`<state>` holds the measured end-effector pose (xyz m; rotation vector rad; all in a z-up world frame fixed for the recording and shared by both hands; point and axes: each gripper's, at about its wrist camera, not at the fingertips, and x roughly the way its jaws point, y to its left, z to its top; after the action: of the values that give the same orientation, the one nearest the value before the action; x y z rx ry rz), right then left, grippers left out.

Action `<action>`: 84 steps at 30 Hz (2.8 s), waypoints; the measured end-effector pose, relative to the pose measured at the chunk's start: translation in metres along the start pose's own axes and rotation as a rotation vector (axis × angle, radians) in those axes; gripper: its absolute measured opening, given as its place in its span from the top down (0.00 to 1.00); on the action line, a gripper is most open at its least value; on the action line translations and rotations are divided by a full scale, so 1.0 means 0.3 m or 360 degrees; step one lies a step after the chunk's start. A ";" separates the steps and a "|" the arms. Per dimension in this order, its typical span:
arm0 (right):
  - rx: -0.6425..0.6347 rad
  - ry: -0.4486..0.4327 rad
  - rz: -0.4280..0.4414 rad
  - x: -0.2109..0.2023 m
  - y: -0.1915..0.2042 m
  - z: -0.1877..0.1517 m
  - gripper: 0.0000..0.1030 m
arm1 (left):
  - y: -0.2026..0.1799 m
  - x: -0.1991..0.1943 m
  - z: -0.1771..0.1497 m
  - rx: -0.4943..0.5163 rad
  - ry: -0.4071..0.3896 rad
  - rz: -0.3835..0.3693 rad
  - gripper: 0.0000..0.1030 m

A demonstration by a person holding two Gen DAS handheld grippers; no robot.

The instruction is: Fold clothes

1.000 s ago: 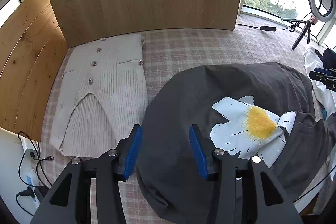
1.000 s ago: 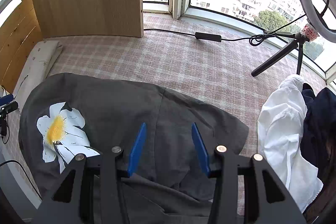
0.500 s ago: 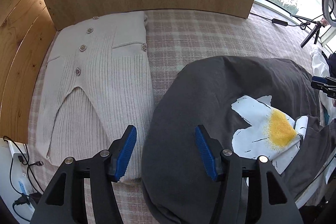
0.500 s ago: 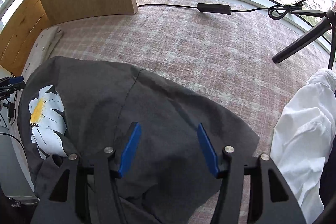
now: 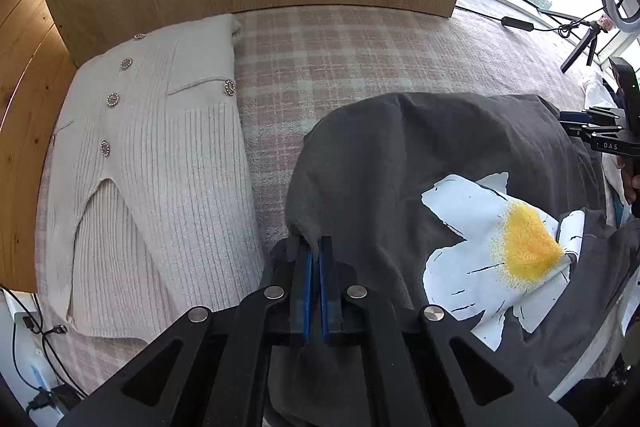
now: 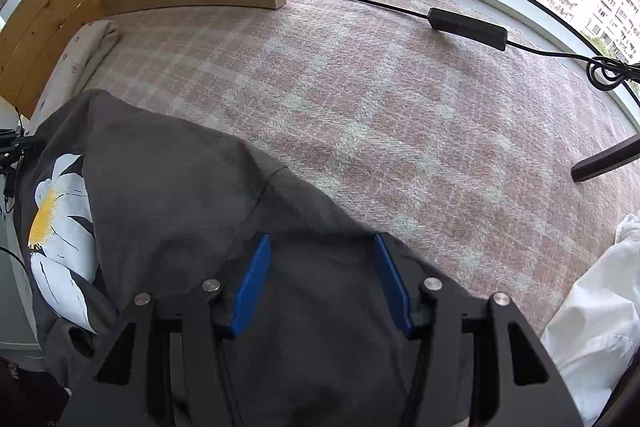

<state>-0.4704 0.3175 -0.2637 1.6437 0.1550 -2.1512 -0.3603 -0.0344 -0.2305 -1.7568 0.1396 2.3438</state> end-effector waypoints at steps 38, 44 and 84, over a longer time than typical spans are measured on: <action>-0.0320 0.0034 -0.0142 -0.042 0.129 0.088 0.41 | -0.147 -0.055 -0.210 0.0243 0.0101 -0.0229 0.62; -0.0489 0.0099 -0.0161 0.043 0.149 0.121 0.41 | -0.198 -0.011 -0.205 0.0316 0.0169 -0.0219 0.85; 0.0010 -0.0031 -0.0368 -0.533 0.188 -0.862 0.67 | -0.423 -0.306 -0.577 0.0856 0.0085 -0.0199 0.82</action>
<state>-0.1835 0.3967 -0.1793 1.6790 0.3486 -2.3368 -0.1452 0.0446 -0.1858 -1.5063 0.5887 1.9307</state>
